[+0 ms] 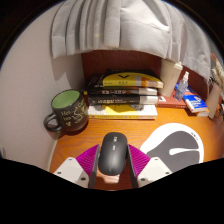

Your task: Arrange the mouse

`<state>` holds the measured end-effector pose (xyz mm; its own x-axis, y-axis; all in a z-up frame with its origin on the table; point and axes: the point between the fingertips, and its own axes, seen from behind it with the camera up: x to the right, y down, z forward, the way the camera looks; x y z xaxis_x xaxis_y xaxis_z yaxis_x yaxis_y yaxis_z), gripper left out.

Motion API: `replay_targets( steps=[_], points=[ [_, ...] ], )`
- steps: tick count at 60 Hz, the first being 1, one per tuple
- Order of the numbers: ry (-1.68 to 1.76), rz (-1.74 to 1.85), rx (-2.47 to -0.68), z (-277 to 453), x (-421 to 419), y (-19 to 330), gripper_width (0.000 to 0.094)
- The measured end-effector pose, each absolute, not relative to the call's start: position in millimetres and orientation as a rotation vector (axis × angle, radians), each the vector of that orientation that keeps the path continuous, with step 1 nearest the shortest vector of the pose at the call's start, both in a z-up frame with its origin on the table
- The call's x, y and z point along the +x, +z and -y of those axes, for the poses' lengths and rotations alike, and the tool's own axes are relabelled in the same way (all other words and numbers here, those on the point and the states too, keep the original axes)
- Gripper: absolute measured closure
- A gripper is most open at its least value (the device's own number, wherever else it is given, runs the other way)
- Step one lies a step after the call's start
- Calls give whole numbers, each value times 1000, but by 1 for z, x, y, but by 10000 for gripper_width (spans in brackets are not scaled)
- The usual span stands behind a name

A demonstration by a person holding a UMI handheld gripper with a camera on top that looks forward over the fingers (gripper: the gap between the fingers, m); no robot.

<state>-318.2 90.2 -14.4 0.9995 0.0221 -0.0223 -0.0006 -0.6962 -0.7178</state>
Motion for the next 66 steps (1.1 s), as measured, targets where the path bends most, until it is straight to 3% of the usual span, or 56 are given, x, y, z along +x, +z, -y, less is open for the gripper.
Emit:
replay_targets(
  steps=[12, 20, 25, 38, 45, 53, 66],
  points=[
    [65, 16, -2416, -90, -319, -17, 571],
    [89, 79, -2454, -91, -323, -6, 571],
    [91, 137, -2407, -92, -322, 35, 568],
    [42, 164, -2159, -107, -269, 194, 565],
    [5, 126, -2091, -109, -211, 236, 563],
    [14, 70, -2139, -104, -151, 209, 562],
    [33, 38, -2346, -81, -107, 85, 569]
  ],
)
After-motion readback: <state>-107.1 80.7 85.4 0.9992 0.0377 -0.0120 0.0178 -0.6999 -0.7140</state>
